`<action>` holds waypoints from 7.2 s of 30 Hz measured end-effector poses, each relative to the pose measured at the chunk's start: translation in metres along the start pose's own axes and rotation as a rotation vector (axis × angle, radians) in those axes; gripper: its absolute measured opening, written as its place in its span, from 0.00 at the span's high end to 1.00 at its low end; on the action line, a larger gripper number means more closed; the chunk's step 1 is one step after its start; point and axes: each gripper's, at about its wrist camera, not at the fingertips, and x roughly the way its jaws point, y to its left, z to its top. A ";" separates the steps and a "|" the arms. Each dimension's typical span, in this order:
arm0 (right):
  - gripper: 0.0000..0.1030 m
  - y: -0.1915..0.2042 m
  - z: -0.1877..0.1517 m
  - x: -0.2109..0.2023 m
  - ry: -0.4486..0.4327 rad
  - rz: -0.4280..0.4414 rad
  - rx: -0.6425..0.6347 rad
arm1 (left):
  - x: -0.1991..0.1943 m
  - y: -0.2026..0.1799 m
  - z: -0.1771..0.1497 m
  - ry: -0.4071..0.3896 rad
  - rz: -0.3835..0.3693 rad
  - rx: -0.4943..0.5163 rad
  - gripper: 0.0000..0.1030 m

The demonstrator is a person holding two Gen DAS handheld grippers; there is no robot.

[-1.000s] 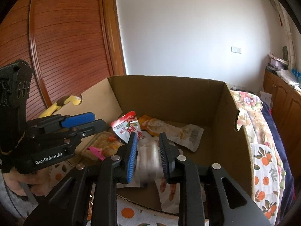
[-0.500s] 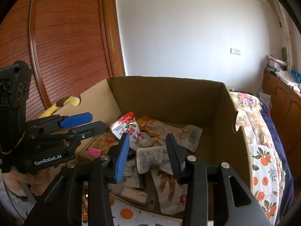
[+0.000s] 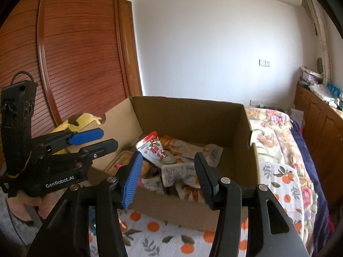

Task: Organize snacks

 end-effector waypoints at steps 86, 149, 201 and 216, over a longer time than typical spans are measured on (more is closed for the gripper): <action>0.80 0.047 -0.135 0.013 0.345 0.038 -0.096 | 0.018 0.000 -0.102 0.385 0.064 -0.234 0.35; 0.81 0.014 -0.027 -0.074 0.159 -0.085 0.027 | -0.054 -0.031 0.022 0.072 -0.171 -0.027 0.70; 0.60 0.016 0.022 -0.009 0.141 -0.038 0.015 | -0.035 -0.009 0.040 0.093 0.004 -0.010 0.50; 0.57 0.063 -0.017 -0.147 0.028 -0.090 0.017 | -0.160 -0.054 0.001 0.013 0.059 0.038 0.46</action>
